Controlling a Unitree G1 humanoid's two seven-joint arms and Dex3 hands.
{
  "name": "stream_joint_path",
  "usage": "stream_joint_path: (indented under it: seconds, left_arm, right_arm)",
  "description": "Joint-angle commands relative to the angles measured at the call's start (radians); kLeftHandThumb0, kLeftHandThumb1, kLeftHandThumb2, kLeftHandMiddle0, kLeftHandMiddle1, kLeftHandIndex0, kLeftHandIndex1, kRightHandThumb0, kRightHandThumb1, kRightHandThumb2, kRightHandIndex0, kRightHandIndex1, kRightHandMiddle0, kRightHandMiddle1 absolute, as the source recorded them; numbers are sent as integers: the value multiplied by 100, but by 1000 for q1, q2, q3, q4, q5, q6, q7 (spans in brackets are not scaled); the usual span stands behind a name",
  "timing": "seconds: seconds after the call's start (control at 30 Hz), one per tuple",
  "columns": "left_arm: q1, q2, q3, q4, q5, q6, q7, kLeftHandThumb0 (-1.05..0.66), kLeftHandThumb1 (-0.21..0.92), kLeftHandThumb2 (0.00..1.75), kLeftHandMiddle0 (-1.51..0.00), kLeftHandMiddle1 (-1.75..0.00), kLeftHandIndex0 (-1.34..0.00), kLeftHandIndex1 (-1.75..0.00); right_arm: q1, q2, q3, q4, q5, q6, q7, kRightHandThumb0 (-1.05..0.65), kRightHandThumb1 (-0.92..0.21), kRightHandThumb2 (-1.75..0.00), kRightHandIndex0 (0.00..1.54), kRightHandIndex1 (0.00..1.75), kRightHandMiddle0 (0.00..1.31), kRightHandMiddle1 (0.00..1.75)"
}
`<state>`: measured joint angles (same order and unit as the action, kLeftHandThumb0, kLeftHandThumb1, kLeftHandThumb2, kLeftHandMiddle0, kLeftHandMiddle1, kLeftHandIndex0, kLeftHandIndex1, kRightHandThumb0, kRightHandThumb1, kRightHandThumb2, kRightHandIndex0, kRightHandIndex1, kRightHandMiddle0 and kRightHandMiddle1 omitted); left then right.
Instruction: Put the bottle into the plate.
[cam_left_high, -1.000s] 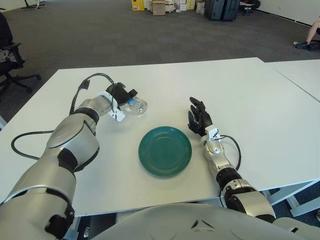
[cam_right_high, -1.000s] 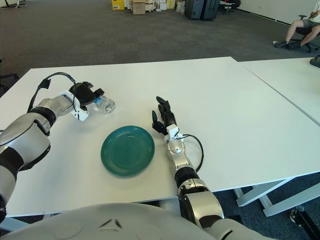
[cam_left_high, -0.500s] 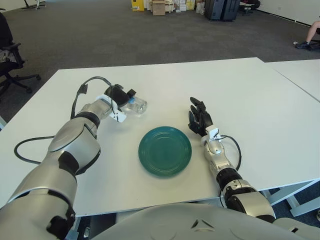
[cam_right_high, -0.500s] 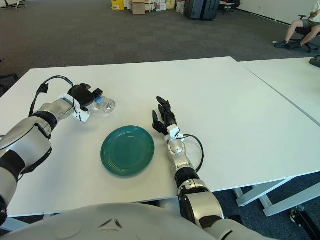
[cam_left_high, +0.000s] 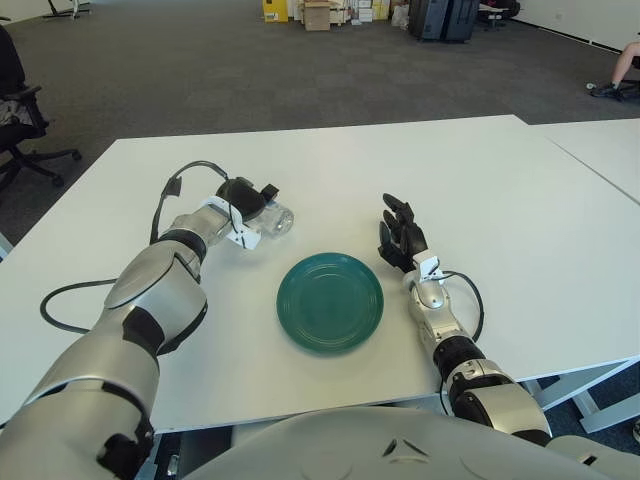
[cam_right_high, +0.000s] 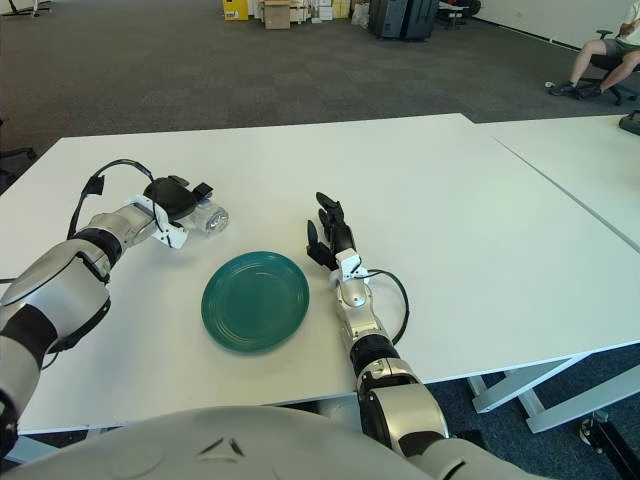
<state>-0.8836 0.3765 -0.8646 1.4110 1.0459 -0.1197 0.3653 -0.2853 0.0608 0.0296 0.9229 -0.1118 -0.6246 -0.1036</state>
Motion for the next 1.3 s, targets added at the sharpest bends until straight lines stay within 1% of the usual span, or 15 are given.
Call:
stream_joint_path:
  seconds: [0.0, 0.37, 0.6, 1.0, 1.27]
  left_arm:
    - [10, -8, -2, 1, 3, -4, -17, -58, 45, 76, -52, -2, 0, -103]
    - [20, -19, -2, 0, 0, -11, 3, -59, 46, 72, -56, -3, 0, -103]
    - [28, -24, 2, 0, -6, -14, 9, -63, 45, 72, -55, -3, 0, -101]
    - [35, -30, -8, 2, -1, -11, -33, -65, 47, 71, -49, 0, 0, -83]
    - [38, -30, -12, 1, 3, -12, -35, -66, 47, 68, -46, 0, 0, -82]
  right_arm:
    - [62, -26, -4, 49, -6, 22, 1, -71, -92, -77, 24, 1, 0, 50]
    - [62, -19, -17, 60, 23, -3, 30, -70, -92, -78, 25, 1, 0, 50]
    - [63, -24, -10, 62, 8, 2, 11, -72, -92, -79, 25, 1, 0, 50]
    - [67, -25, -10, 66, 11, -6, 10, -71, -92, -76, 25, 1, 0, 53]
    - [74, -27, -8, 60, 9, -13, 12, -72, -92, -77, 25, 0, 0, 53]
